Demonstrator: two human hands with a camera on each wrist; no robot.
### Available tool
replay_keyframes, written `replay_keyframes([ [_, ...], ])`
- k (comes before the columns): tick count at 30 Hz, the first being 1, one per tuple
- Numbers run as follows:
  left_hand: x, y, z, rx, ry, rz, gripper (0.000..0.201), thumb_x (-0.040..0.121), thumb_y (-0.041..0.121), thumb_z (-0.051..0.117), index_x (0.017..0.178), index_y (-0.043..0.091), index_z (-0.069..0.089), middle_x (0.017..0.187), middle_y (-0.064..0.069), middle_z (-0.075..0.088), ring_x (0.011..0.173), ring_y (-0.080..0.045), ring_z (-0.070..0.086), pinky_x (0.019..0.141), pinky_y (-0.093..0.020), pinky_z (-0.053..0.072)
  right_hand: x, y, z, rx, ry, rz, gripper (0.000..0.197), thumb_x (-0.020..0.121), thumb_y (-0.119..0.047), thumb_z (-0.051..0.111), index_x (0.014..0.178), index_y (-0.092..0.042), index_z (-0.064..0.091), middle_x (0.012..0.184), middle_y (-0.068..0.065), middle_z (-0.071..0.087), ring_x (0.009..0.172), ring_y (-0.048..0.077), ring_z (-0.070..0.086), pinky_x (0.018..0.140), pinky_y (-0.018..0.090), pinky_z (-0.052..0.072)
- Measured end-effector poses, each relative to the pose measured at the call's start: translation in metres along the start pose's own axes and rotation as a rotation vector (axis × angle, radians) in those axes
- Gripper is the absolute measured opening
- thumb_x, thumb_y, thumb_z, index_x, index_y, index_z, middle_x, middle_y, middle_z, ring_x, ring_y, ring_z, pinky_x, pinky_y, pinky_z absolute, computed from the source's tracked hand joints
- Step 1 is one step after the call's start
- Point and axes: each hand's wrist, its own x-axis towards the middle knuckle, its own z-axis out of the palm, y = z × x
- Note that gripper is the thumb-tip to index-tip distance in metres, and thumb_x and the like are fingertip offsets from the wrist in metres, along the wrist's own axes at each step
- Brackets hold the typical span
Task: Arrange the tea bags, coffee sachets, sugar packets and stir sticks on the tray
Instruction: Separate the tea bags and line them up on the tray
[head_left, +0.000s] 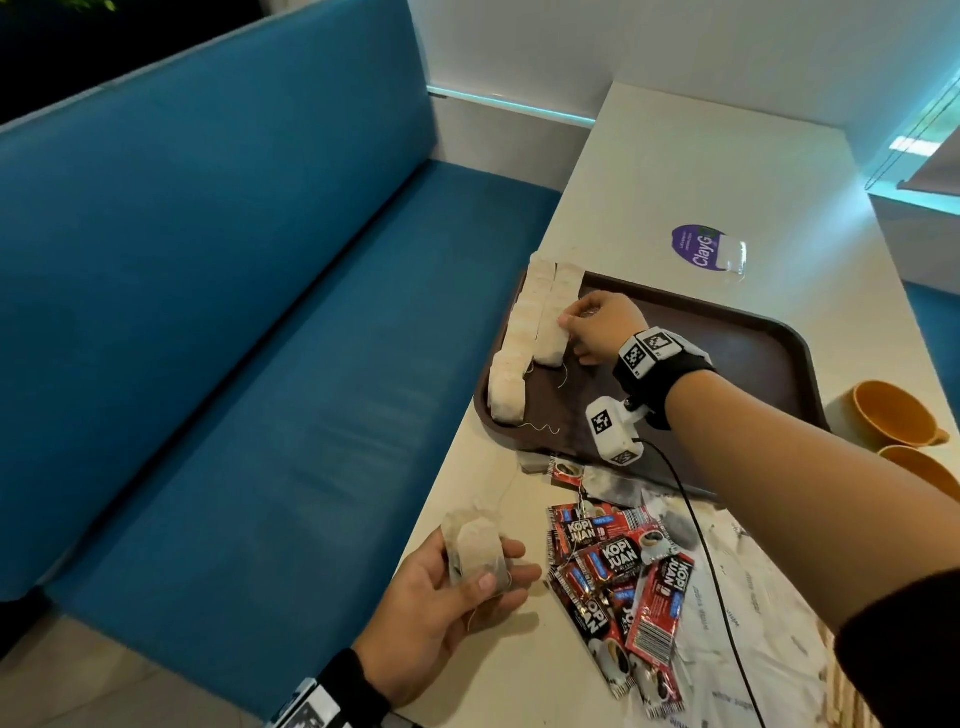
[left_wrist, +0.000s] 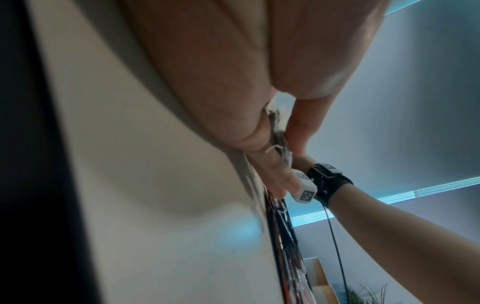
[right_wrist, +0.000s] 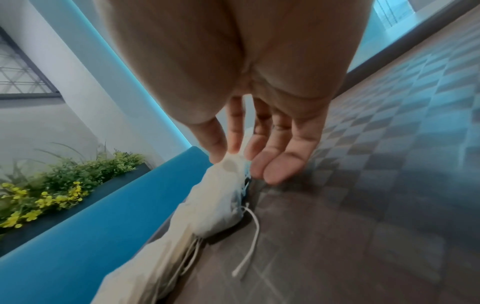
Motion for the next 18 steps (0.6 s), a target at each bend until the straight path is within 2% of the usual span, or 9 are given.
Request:
replay_keyframes([
  [3, 0.0005, 0.0003, 0.0, 0.002, -0.005, 0.004, 0.055, 0.082, 0.0, 0.072, 0.132, -0.007, 0.05, 0.128, -0.031, 0.062, 0.12, -0.047, 0.062, 0.086, -0.041, 0.06, 0.0013, 0.0013, -0.0008, -0.036, 0.011, -0.069, 0.02, 0.086, -0.023, 0.08, 0.098, -0.018, 0.065, 0.091, 0.003, 0.066, 0.073, 0.021, 0.066, 0.066, 0.037, 0.063],
  [5, 0.0005, 0.0007, 0.0, 0.011, -0.006, 0.005, 0.055, 0.082, 0.0, 0.072, 0.132, -0.006, 0.05, 0.128, -0.031, 0.062, 0.12, -0.047, 0.063, 0.085, -0.04, 0.06, -0.0014, 0.0017, -0.0008, -0.103, -0.107, -0.083, 0.021, 0.083, -0.021, 0.083, 0.097, -0.018, 0.069, 0.086, 0.005, 0.067, 0.068, 0.019, 0.064, 0.066, 0.035, 0.061],
  [7, 0.0001, 0.0009, -0.0004, 0.018, -0.007, 0.007, 0.054, 0.083, 0.0, 0.072, 0.132, -0.006, 0.05, 0.128, -0.03, 0.062, 0.12, -0.047, 0.063, 0.085, -0.04, 0.06, -0.0037, 0.0037, 0.0007, -0.196, -0.192, -0.08, 0.025, 0.081, -0.024, 0.086, 0.101, -0.02, 0.071, 0.087, 0.006, 0.069, 0.07, 0.017, 0.065, 0.068, 0.035, 0.062],
  [13, 0.0009, -0.0016, -0.005, 0.025, -0.019, 0.006, 0.043, 0.092, -0.009, 0.062, 0.133, -0.004, 0.051, 0.129, -0.029, 0.063, 0.12, -0.048, 0.062, 0.085, -0.041, 0.06, 0.0041, 0.0076, 0.0062, -0.284, -0.162, -0.096, 0.029, 0.073, -0.035, 0.09, 0.095, -0.03, 0.071, 0.098, 0.003, 0.069, 0.079, 0.019, 0.068, 0.073, 0.037, 0.062],
  [15, -0.0005, -0.0016, -0.0025, 0.01, -0.024, 0.015, 0.044, 0.09, -0.008, 0.065, 0.132, -0.005, 0.051, 0.129, -0.03, 0.062, 0.12, -0.049, 0.062, 0.085, -0.041, 0.061, 0.0028, 0.007, 0.005, -0.279, -0.16, -0.097, 0.029, 0.072, -0.036, 0.091, 0.093, -0.031, 0.071, 0.102, 0.003, 0.068, 0.083, 0.019, 0.067, 0.074, 0.036, 0.061],
  [18, 0.0011, -0.0004, -0.002, 0.017, -0.014, 0.025, 0.05, 0.085, -0.002, 0.071, 0.131, -0.006, 0.051, 0.128, -0.03, 0.062, 0.12, -0.048, 0.062, 0.086, -0.04, 0.061, 0.0016, 0.0069, 0.0036, -0.245, -0.168, -0.091, 0.031, 0.073, -0.035, 0.091, 0.097, -0.029, 0.072, 0.097, 0.002, 0.068, 0.082, 0.021, 0.069, 0.072, 0.038, 0.062],
])
